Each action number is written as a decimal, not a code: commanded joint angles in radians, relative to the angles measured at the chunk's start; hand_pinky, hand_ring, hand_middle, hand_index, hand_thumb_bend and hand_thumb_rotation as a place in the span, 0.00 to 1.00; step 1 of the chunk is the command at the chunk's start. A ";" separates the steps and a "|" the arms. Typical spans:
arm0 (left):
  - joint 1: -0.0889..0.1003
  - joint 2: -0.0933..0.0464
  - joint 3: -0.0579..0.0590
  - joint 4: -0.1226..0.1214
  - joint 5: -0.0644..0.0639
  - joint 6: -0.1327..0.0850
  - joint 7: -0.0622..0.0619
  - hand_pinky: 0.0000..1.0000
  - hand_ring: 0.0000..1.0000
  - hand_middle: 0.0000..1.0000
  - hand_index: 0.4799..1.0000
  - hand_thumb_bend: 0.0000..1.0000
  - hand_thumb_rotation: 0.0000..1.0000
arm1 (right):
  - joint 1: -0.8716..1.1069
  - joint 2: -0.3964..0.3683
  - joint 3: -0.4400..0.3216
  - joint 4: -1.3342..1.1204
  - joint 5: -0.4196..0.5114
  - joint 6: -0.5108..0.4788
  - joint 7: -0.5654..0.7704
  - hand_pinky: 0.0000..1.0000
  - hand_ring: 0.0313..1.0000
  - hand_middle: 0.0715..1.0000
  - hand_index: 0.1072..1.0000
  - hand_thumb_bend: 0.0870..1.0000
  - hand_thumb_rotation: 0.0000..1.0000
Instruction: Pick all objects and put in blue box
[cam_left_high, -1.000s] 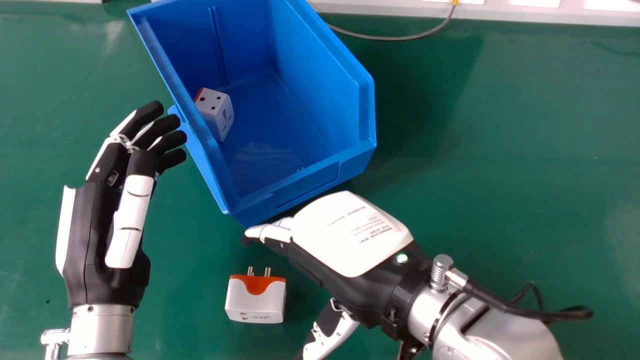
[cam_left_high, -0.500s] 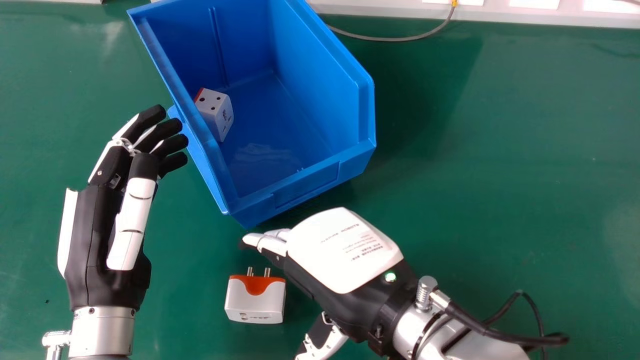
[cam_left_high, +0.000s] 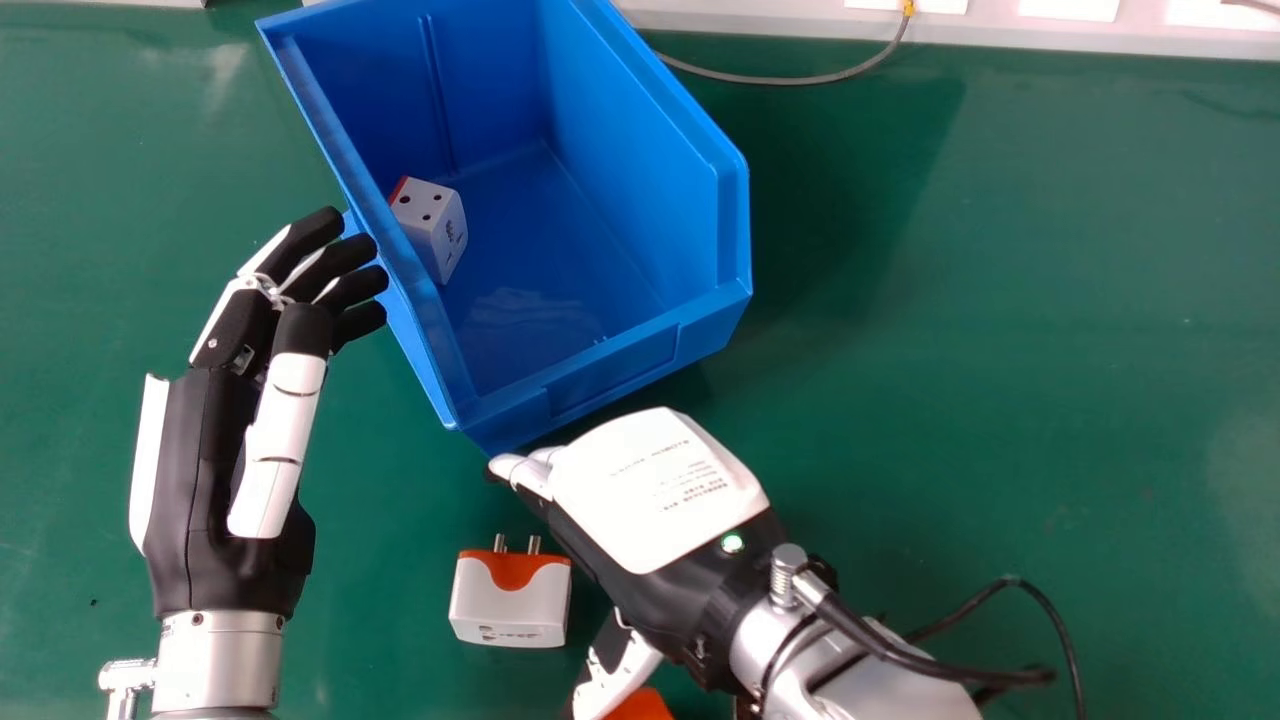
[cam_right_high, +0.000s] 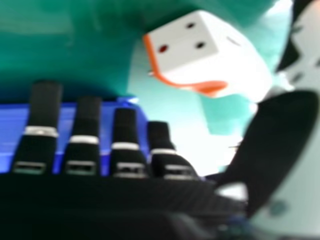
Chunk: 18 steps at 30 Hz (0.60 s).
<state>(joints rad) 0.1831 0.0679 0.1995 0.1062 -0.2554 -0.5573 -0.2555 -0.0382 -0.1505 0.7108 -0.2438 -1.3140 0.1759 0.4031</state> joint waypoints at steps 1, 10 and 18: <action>0.000 0.002 -0.002 -0.014 -0.003 -0.014 -0.004 0.77 0.78 0.79 0.61 0.68 0.73 | -0.025 0.020 0.024 0.032 -0.078 0.035 0.023 0.59 0.77 0.84 0.85 0.76 0.29; -0.007 -0.001 0.000 -0.006 -0.004 -0.018 -0.007 0.77 0.77 0.79 0.61 0.69 0.73 | -0.064 0.098 0.071 0.129 -0.187 0.127 0.045 0.59 0.76 0.83 0.85 0.77 0.33; -0.011 0.003 0.005 0.001 -0.009 -0.020 -0.012 0.77 0.77 0.79 0.61 0.69 0.73 | -0.075 0.110 0.088 0.139 -0.193 0.138 0.045 0.58 0.76 0.83 0.84 0.78 0.35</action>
<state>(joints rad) 0.1829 0.0672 0.2027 0.1096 -0.2577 -0.5564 -0.2605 -0.0947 -0.0549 0.7926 -0.0935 -1.4943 0.3121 0.4499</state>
